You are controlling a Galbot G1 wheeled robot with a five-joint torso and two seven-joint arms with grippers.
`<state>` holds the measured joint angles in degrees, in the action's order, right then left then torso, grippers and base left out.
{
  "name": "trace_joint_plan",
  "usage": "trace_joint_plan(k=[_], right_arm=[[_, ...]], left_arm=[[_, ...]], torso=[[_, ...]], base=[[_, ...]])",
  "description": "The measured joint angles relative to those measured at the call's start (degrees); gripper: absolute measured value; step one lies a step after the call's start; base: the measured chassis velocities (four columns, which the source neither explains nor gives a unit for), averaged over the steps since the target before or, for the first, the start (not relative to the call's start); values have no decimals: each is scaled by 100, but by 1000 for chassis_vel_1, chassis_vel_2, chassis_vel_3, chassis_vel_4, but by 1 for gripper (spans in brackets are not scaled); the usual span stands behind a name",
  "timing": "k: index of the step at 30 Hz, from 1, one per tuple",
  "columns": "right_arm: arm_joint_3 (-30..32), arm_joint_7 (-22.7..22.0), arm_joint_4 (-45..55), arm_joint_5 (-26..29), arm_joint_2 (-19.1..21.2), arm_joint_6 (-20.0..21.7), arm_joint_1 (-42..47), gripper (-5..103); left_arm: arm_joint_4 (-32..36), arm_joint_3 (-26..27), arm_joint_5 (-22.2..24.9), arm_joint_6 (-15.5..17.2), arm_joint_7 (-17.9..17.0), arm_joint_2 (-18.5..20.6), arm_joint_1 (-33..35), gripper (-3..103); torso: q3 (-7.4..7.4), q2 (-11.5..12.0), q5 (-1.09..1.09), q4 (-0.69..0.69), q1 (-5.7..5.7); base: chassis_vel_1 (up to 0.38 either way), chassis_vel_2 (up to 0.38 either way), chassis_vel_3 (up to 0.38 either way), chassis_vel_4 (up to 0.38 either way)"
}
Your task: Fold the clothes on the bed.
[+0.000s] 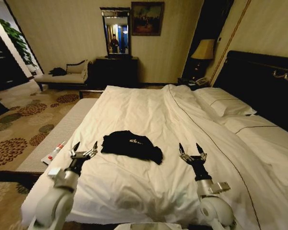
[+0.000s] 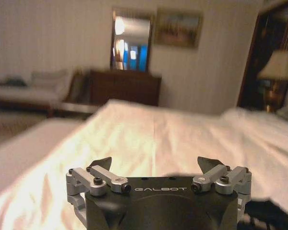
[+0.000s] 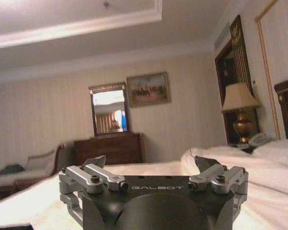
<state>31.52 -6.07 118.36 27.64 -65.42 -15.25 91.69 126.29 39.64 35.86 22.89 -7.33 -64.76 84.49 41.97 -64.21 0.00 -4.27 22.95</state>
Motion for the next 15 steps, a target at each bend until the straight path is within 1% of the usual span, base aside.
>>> trace_joint_plan(k=[1,2,3,4,5,7,8,9,10,11,12,13,15], right_arm=[[-101,-78,-139,-13,77,18,-148,100],[-173,-119,-232,-17,118,29,-256,100],[-173,-119,-232,-17,118,29,-256,100],[-277,-161,-367,-21,172,59,-411,100],[-326,-180,-431,-26,194,82,-491,100],[-427,-271,-578,-54,215,150,-676,100],[-452,-304,-622,-57,214,162,-727,100],[-452,-304,-622,-57,214,162,-727,100],[-478,-339,-688,-57,212,166,-791,100],[-488,-352,-733,-57,211,166,-825,100],[-488,-352,-733,-57,211,166,-825,100],[-498,-367,-800,-58,214,165,-861,100],[-502,-398,-864,-57,227,157,-894,100]], left_arm=[[-194,-70,300,297,-62,166,-232,100],[-335,-126,487,484,-103,269,-403,100],[-335,-126,487,484,-103,269,-403,100],[-597,-241,768,768,-227,424,-743,100],[-736,-325,902,898,-285,498,-952,100],[-1244,-667,1289,1217,-439,670,-1711,100],[-1452,-809,1428,1322,-514,707,-2013,100],[-1452,-809,1428,1322,-514,707,-2013,100],[-1806,-1058,1647,1479,-625,725,-2492,100],[-2048,-1210,1777,1577,-685,721,-2783,100],[-2048,-1210,1777,1577,-685,721,-2783,100],[-2461,-1466,2020,1792,-805,687,-3274,100],[-2955,-1811,2204,1956,-904,600,-3861,100]], torso=[[0,1,-1,0,0],[1,1,0,2,0],[1,1,0,2,0],[1,1,0,4,0],[1,1,-1,5,0],[0,1,-2,4,0],[0,1,0,1,0],[0,1,0,1,0],[0,1,-2,0,0],[1,1,-1,-1,0],[1,1,-1,-1,0],[1,1,0,1,1],[1,1,0,1,1]], base=[[0,0,0,0],[0,0,0,0],[0,0,0,0],[0,0,0,0],[0,0,0,0],[0,0,0,0],[0,0,0,0],[0,0,0,0],[0,0,0,0],[0,0,0,0],[0,0,0,0],[0,0,0,0],[0,0,0,0]])
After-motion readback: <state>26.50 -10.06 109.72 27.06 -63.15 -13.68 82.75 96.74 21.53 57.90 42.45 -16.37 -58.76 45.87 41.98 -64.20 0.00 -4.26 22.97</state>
